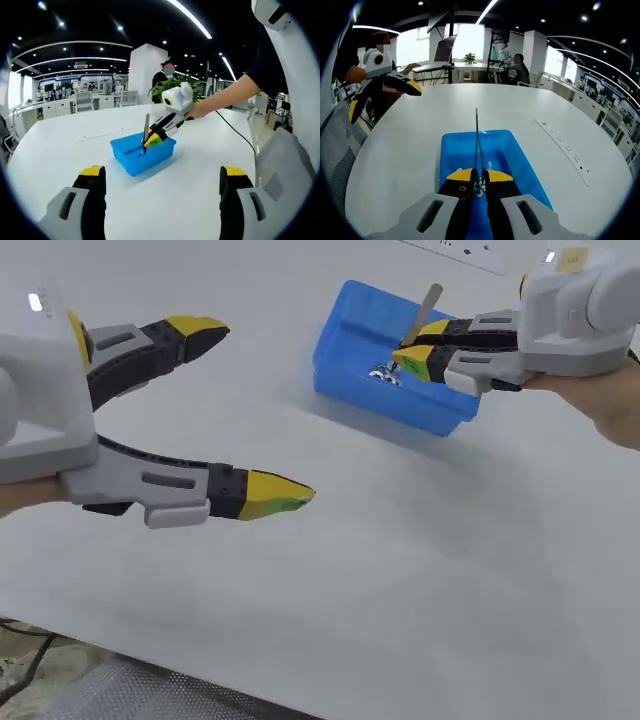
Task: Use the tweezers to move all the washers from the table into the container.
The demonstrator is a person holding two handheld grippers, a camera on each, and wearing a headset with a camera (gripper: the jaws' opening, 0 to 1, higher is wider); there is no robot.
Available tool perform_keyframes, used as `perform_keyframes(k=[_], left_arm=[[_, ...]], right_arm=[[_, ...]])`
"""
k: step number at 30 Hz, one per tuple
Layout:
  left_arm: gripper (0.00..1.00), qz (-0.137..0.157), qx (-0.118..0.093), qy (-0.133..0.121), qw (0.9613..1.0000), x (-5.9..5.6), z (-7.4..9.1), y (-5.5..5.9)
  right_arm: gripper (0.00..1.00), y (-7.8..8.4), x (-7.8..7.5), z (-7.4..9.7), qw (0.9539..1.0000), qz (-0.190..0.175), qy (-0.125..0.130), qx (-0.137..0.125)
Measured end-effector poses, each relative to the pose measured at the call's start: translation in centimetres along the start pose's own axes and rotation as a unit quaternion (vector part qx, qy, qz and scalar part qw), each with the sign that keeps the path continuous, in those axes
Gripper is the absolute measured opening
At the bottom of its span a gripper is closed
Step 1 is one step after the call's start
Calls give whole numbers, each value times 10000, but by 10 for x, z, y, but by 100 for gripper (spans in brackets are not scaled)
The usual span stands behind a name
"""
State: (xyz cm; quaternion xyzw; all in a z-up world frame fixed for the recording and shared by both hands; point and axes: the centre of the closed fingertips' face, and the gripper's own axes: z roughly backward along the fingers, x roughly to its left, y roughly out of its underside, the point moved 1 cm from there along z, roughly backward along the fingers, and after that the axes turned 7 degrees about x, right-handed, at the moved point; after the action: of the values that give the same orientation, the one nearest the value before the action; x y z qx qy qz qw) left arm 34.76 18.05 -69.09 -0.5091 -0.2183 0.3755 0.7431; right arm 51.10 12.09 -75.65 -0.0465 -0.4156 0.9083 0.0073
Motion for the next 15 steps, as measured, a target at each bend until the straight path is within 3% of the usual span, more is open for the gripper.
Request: perform_keyframes(k=[4,7,15], left_arm=[[100,58,15,40,10000,-2,-1,2],[100,211,-107,29,9997,-1,-1,-1],[100,231,-134,13,9996,0,-1,-3]], right_arm=[[9,5,2,0,10000,-66,-9,56],[9,5,4,-1,10000,-57,-37,69],[10,3,7,2,9999,-119,-85,43]])
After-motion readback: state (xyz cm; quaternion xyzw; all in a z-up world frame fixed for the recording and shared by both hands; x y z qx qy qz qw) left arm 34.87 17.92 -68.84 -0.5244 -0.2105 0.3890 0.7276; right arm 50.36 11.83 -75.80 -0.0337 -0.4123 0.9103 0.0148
